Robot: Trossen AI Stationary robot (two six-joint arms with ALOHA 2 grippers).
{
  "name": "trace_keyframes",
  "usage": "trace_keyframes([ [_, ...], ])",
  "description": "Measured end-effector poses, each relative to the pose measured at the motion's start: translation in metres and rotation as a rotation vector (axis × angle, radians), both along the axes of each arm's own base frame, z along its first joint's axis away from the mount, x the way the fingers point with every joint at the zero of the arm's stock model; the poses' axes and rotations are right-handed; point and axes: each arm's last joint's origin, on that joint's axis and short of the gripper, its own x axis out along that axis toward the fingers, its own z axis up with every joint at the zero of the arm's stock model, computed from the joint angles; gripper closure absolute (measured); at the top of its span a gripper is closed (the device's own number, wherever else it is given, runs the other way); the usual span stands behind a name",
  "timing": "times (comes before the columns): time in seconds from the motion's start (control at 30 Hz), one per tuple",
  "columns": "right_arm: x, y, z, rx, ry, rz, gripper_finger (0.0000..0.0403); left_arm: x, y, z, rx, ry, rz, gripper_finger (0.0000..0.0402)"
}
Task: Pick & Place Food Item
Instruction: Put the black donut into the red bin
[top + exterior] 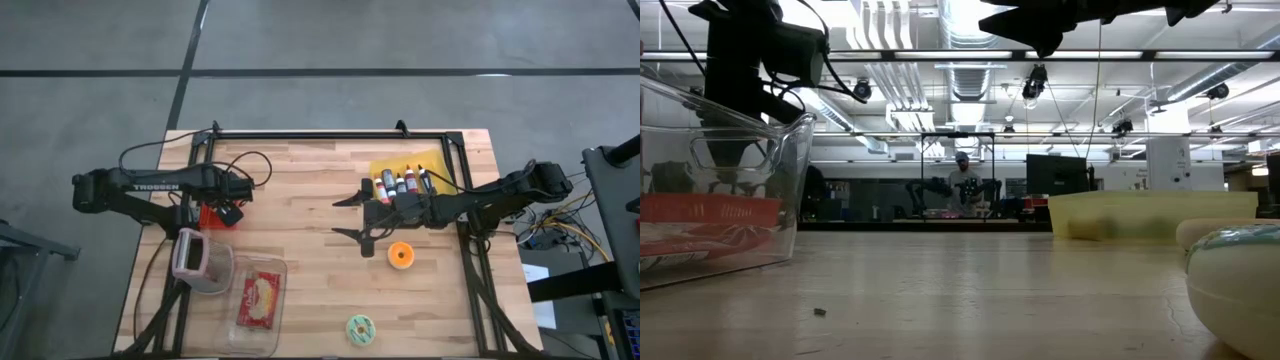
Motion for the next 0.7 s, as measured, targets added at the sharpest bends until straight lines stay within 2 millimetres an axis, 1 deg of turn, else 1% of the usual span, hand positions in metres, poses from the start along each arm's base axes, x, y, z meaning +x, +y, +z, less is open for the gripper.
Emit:
trace_keyframes([
  [0.17,0.000,0.000,0.000,0.000,0.000,0.000,0.0113,0.000,0.000,0.001,-0.001,-0.001,-0.002,0.0178],
  [0.3,0.000,0.000,0.000,0.000,0.000,0.000,0.0110,0.005,0.001,0.008,-0.009,-0.017,-0.070,0.0179],
  [0.53,0.000,0.000,0.000,0.000,0.000,0.000,0.0104,0.024,0.006,0.028,0.047,-0.178,-0.121,0.0179],
  [0.7,0.000,0.000,0.000,0.000,0.000,0.000,0.0106,0.040,0.009,0.041,0.101,-0.298,-0.238,0.0179],
])
